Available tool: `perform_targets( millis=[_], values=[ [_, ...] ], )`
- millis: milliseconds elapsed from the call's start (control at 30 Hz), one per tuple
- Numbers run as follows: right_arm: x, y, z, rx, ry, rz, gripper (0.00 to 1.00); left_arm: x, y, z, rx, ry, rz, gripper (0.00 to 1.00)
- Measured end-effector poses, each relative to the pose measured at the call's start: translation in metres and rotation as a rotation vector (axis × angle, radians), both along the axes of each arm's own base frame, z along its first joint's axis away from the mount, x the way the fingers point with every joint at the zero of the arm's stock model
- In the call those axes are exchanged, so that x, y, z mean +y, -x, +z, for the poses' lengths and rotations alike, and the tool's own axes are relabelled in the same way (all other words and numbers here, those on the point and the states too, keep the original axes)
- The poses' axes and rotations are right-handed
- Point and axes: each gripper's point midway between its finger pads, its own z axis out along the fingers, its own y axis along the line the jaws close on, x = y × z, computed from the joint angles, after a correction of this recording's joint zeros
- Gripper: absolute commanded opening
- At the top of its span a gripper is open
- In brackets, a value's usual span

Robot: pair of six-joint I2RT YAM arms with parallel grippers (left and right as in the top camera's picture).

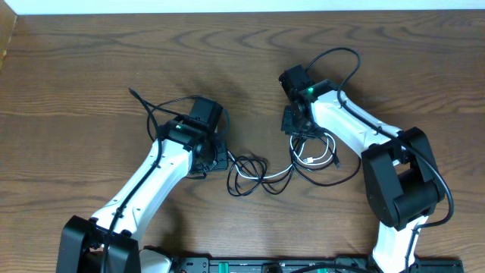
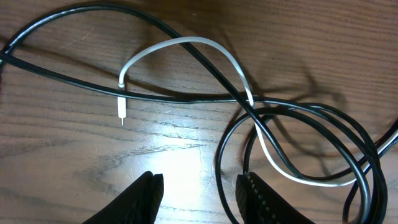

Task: Untangle cables

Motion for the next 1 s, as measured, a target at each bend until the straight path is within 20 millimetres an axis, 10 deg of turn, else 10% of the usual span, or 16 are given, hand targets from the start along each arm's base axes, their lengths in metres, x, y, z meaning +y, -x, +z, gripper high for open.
perform_targets(
  millis=[900, 1000],
  values=[
    [0.011, 0.009, -0.011, -0.001, -0.02, 0.01, 0.01, 0.0, 0.0, 0.0, 0.001, 0.0, 0.0, 0.43],
    [0.018, -0.017, 0.04, -0.11, -0.079, 0.152, 0.01, 0.0, 0.0, 0.0, 0.0, 0.0, 0.0, 0.43]
  ],
)
